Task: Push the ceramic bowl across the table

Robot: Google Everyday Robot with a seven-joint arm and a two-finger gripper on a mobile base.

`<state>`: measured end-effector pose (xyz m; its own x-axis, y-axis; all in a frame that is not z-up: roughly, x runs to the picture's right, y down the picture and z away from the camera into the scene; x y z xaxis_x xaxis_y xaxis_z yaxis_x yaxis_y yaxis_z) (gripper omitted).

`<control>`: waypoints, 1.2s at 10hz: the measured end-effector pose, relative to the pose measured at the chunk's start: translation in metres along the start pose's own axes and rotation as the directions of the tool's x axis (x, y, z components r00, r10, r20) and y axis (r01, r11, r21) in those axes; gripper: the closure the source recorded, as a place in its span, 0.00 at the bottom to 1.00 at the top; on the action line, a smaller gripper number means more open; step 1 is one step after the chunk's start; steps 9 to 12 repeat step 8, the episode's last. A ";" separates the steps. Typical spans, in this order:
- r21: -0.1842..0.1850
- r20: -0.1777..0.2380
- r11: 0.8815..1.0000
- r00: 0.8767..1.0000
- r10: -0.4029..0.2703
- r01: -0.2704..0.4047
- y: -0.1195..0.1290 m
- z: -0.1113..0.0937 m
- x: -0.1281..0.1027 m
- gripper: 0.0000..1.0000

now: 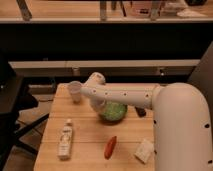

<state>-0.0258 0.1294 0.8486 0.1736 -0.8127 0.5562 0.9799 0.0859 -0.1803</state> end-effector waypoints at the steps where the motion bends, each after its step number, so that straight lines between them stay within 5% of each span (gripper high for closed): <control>1: -0.002 0.000 1.000 1.000 -0.007 0.007 -0.001 0.000 -0.002 1.00; 12: -0.005 0.006 0.999 0.999 -0.053 0.053 -0.006 -0.002 -0.003 1.00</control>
